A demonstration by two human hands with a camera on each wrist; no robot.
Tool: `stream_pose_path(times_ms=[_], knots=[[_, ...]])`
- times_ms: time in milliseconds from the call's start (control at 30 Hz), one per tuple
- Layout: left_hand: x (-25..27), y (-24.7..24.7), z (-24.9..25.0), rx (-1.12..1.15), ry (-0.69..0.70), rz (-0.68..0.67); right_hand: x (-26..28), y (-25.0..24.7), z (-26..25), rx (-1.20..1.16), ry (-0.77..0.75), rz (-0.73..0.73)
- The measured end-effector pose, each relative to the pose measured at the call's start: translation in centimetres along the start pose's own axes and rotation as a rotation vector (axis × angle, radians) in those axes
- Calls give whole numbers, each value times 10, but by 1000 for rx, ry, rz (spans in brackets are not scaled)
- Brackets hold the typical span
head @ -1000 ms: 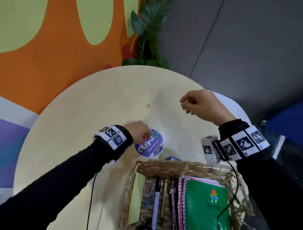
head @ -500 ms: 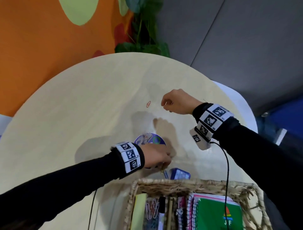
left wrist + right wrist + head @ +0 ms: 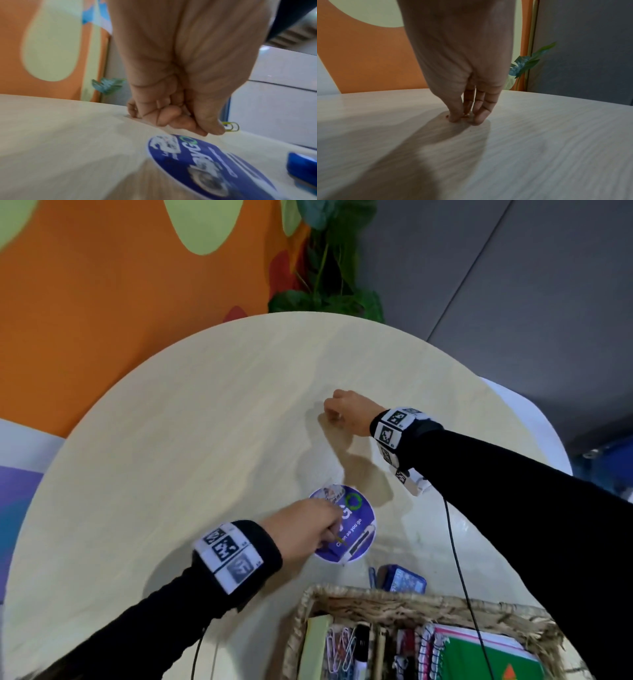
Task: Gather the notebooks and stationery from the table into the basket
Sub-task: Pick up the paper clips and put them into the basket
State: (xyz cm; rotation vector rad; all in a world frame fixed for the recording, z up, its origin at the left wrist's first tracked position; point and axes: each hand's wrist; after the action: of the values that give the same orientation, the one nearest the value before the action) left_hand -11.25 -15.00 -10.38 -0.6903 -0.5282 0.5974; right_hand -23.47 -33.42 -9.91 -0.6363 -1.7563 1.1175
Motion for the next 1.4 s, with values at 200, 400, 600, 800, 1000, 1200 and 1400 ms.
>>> stream_pose_path(times_ms=[200, 400, 600, 800, 1000, 1200, 1400], knots=[[52, -14, -3, 126, -131, 329, 4, 1, -4, 127, 87, -100], [83, -22, 32, 189, -226, 527, 55, -33, -17, -99, 108, 55], [107, -14, 96, 260, -286, 543, 200, -54, -50, -339, -69, 242], [134, 3, 132, 193, -408, 619, 278, 17, -83, -228, -79, -94], [162, 17, 167, 68, -479, 610, 267, 84, -104, -31, -10, -227], [160, 43, 197, -24, -514, 456, 266, 98, -107, 92, 41, -261], [113, 62, 204, -88, -509, 306, 308, 60, -65, -256, 180, -18]])
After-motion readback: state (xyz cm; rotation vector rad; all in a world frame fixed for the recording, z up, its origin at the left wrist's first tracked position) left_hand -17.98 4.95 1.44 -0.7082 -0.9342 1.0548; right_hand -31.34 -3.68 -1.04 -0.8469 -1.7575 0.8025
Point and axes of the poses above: each hand's wrist, its own x-axis away from the middle knuckle, its own y-axis out of the palm, z = x × y, and after that the axes turned 10 degrees about y, right-handed
